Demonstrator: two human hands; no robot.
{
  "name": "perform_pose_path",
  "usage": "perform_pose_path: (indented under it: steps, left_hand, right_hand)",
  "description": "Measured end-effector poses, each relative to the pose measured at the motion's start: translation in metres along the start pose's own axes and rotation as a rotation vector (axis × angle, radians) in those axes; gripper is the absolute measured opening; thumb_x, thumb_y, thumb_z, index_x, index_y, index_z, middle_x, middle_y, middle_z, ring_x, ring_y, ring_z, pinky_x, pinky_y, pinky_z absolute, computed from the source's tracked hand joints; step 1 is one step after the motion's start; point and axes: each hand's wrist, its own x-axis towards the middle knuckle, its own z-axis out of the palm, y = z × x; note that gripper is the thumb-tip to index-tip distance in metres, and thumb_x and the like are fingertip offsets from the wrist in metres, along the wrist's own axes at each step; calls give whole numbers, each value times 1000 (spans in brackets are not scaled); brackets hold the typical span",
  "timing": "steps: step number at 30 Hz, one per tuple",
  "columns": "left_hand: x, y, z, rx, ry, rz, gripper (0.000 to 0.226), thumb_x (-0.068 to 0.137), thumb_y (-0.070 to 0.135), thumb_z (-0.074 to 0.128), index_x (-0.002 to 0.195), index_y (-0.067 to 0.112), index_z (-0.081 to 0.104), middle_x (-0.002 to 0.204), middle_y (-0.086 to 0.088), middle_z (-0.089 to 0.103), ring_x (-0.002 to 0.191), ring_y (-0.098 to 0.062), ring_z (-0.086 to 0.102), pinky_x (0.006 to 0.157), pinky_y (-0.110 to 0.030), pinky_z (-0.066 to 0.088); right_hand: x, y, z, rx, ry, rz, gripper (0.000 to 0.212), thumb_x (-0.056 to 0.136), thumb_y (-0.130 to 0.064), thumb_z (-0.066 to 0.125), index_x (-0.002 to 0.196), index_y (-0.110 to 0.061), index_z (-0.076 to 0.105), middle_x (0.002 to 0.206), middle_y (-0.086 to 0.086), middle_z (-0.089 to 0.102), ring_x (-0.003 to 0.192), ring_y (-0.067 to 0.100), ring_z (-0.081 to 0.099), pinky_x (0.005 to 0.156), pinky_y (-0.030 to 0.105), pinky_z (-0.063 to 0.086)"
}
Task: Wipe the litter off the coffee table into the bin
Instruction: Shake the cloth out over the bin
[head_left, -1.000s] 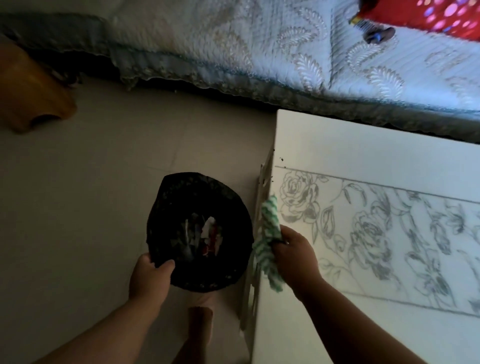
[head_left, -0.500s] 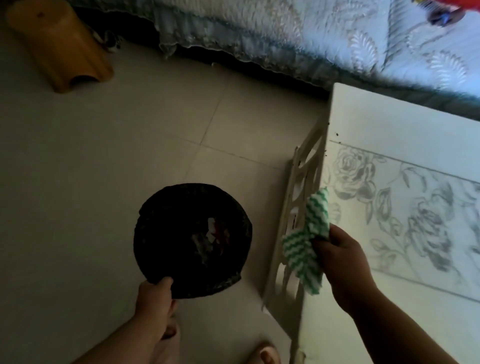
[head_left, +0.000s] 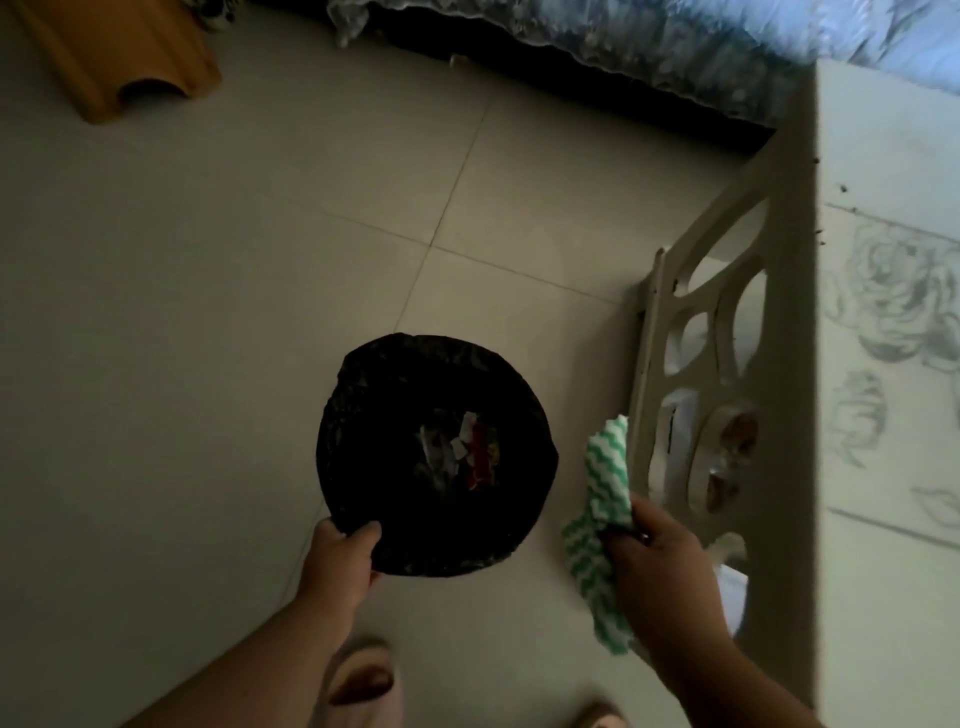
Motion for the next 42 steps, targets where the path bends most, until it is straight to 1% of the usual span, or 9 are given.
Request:
perform_pose_path:
  steps: [3,9,12,15,19,26,33,36,42]
  left_hand:
    - [14,-5,-4,-25,-19,-1,11,92,10,57,101,17,56,93,-8,64,78,-24,64,52,-26,49]
    - [8,-1,-4,82,-96,-80,41,91,34,62,123,25,39,103,2,60,85,-21,63,65,-32,48]
    - [-10,12,-9,267,-124,-126,77,85,51,62,145,17,29,129,-9,57,107,-31,61,85,-42,50]
    - [-33,30,-13,508,-40,-56,107,81,51,67,154,6,3,157,-20,26,140,-38,33,111,-45,34]
    - [-80,55,-15,765,-50,279,90,78,34,74,149,6,27,149,-20,38,136,-36,40,107,-47,39]
    - [-167,104,4,1282,-142,764,80,86,55,54,153,24,23,164,-7,9,148,-30,15,113,-43,27]
    - [-224,128,26,1456,-136,925,75,84,55,56,151,28,32,162,-6,19,148,-29,15,111,-48,26]
    - [-233,127,32,1498,-139,931,73,84,56,55,149,31,34,161,-4,23,148,-28,17,111,-48,26]
    - [-243,121,46,1521,-138,932,72,83,55,55,149,33,34,161,0,23,149,-24,15,112,-49,22]
  right_hand:
    - [-3,12,13,-39,7,36,66,88,-3,47,60,-60,62,62,-22,68,65,19,67,65,38,57]
    - [-9,18,20,-64,46,78,59,87,-2,49,57,-50,66,54,-6,66,68,31,67,70,47,55]
    - [-13,10,16,-64,55,72,52,87,-3,49,56,-40,66,57,-3,67,67,29,67,67,46,56]
    - [-21,-6,8,-71,55,29,48,87,-1,46,60,-37,63,63,-4,68,65,22,67,62,42,57]
    - [-37,-28,-15,-84,77,-66,47,82,-2,49,68,-44,66,65,-11,70,58,9,65,53,28,53]
    - [-70,-38,-99,-302,263,-220,35,80,-11,59,108,-28,70,93,1,60,84,22,60,73,29,49]
    - [-84,-9,-182,-637,546,-223,41,82,-5,58,118,-22,66,112,10,60,104,32,51,80,33,45]
    - [-78,6,-198,-745,477,-145,46,84,-6,53,126,-24,58,126,10,53,114,32,45,84,35,45]
    - [-64,33,-197,-873,87,-4,69,85,-32,57,146,-31,24,155,4,21,140,31,22,108,41,35]
